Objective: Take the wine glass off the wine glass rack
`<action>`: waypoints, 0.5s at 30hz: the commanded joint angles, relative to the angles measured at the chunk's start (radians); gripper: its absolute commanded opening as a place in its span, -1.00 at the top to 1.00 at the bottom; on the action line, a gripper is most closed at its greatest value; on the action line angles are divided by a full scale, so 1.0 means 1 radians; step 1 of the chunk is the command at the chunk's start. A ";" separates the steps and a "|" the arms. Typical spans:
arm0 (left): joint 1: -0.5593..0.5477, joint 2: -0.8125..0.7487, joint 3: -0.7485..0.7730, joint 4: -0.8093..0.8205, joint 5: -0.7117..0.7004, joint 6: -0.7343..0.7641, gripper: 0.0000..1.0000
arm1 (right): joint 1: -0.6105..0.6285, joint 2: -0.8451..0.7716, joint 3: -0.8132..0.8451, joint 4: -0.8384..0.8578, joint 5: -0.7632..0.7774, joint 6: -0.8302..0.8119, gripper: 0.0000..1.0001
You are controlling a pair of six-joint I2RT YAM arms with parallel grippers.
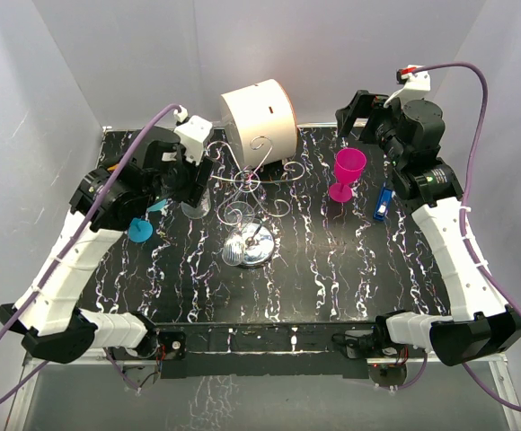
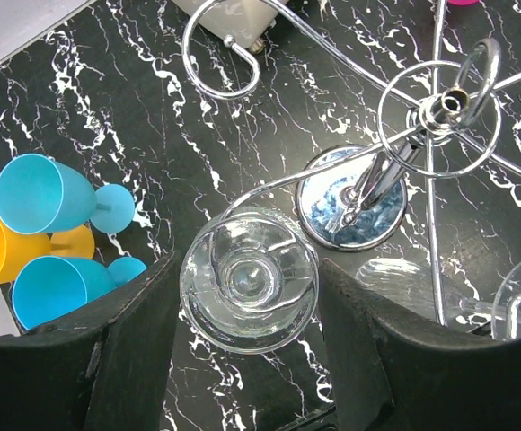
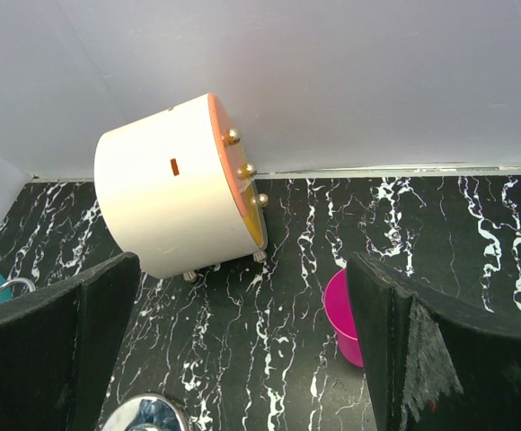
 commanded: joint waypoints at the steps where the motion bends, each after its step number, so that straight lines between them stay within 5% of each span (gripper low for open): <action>1: -0.005 0.000 0.060 0.039 -0.066 -0.016 0.32 | -0.003 -0.029 0.008 0.070 -0.006 0.003 -0.97; 15: -0.004 0.035 0.079 0.063 -0.048 -0.024 0.42 | -0.003 -0.027 0.004 0.072 -0.007 0.005 -0.97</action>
